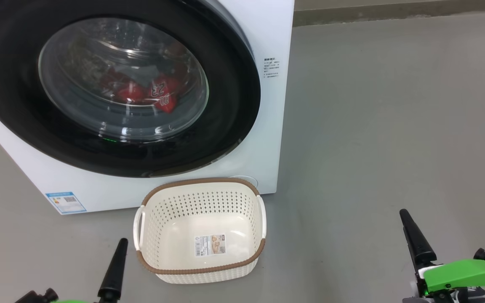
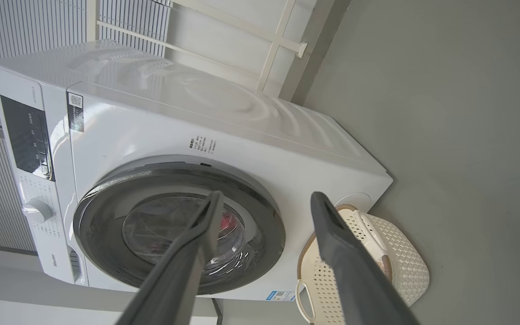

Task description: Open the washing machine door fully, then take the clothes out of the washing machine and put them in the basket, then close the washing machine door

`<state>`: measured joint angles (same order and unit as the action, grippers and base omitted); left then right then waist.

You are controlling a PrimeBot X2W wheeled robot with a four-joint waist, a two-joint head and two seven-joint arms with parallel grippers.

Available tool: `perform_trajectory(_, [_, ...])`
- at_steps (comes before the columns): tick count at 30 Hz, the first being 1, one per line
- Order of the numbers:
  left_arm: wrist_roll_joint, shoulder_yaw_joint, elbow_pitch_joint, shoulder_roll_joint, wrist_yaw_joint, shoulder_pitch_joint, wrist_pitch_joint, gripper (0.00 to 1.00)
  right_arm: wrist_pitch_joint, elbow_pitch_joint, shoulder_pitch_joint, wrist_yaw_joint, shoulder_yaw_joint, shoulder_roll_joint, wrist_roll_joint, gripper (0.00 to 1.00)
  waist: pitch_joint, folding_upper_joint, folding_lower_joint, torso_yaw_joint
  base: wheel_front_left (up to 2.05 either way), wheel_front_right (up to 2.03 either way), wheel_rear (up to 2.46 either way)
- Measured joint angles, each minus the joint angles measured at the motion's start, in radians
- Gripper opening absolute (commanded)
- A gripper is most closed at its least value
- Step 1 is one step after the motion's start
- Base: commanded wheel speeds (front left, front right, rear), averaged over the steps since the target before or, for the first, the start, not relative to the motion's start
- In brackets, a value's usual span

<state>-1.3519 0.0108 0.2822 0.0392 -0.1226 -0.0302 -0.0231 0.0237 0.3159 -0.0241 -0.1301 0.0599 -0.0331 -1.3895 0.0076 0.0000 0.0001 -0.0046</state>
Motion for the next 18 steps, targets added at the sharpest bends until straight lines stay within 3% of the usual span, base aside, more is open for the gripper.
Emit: perform_trajectory(18, [0.305,-0.012,-0.04,0.0,0.0,-0.004,0.052,1.0,-0.054,-0.03,-0.021,0.0,-0.053,-0.011,0.284,1.0,0.001,0.0,0.0,-0.005,0.0,0.0,0.0])
